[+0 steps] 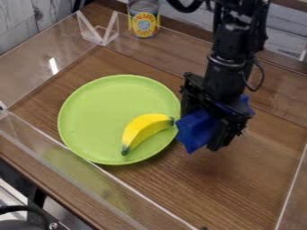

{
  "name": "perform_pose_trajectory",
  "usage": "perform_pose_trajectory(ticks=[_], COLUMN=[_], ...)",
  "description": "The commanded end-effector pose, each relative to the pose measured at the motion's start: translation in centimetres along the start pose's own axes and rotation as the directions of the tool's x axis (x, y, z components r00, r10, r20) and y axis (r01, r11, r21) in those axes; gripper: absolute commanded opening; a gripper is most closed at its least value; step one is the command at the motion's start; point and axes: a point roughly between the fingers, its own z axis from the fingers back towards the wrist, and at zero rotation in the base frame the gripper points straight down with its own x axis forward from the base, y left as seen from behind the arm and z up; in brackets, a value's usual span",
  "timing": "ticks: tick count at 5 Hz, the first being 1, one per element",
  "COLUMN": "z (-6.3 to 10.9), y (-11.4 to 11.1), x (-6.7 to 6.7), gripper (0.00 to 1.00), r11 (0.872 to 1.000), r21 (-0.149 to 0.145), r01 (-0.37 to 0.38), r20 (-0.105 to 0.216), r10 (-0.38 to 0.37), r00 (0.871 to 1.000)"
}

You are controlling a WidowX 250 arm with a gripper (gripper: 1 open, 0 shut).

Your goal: Put the blue object in the green plate

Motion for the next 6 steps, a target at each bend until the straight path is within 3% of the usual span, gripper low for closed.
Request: perform_pose_trajectory(ticks=[1,6], z=[1.8,2.3], y=[-0.4,-1.3], x=[-0.3,-1.6], gripper=[0.00,0.00], r11=[1.000,0.999], r21=[0.009,0.024], r01=[-0.004,-0.025], r20=[0.063,0.098], r10=[0.004,0.022], r00=[0.998,0.995])
